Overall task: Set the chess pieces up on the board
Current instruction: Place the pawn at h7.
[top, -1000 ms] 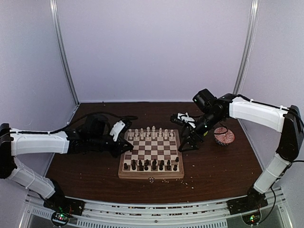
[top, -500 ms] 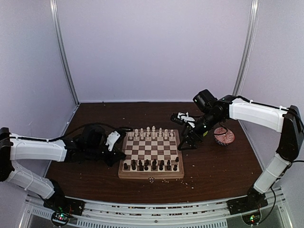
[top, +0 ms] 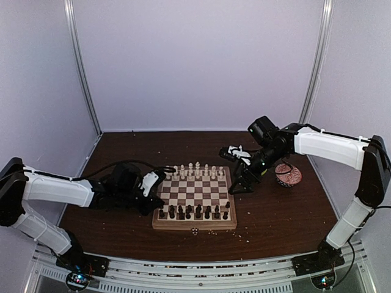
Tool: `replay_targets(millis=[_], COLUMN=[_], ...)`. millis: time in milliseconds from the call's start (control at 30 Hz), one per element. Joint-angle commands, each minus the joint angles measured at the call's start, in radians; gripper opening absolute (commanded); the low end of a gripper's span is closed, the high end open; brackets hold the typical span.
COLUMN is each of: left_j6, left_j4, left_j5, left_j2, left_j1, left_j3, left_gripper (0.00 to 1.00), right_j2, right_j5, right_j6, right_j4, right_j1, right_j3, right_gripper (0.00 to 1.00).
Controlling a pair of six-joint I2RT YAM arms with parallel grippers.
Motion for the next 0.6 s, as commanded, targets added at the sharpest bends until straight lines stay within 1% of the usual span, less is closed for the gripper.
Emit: replay_targets(millis=[0, 300, 567], left_j6=[0.01, 0.011, 0.011], left_j4=[0.063, 0.069, 0.05], left_j5=[0.01, 0.026, 0.016], left_j2=[0.025, 0.074, 0.073], left_j1=[-0.007, -0.023, -0.036], left_j3=[0.032, 0.055, 0.065], left_gripper=[0.12, 0.14, 0.17], right_j2=[0.013, 0.02, 0.049], right_j5=[0.032, 0.042, 0.107], right_j6=[0.005, 0.003, 0.021], right_j4=[0.015, 0.019, 0.029], right_j1=[-0.004, -0.004, -0.012], right_j3=[-0.009, -0.015, -0.03], right_gripper=[1.0, 1.0, 1.0])
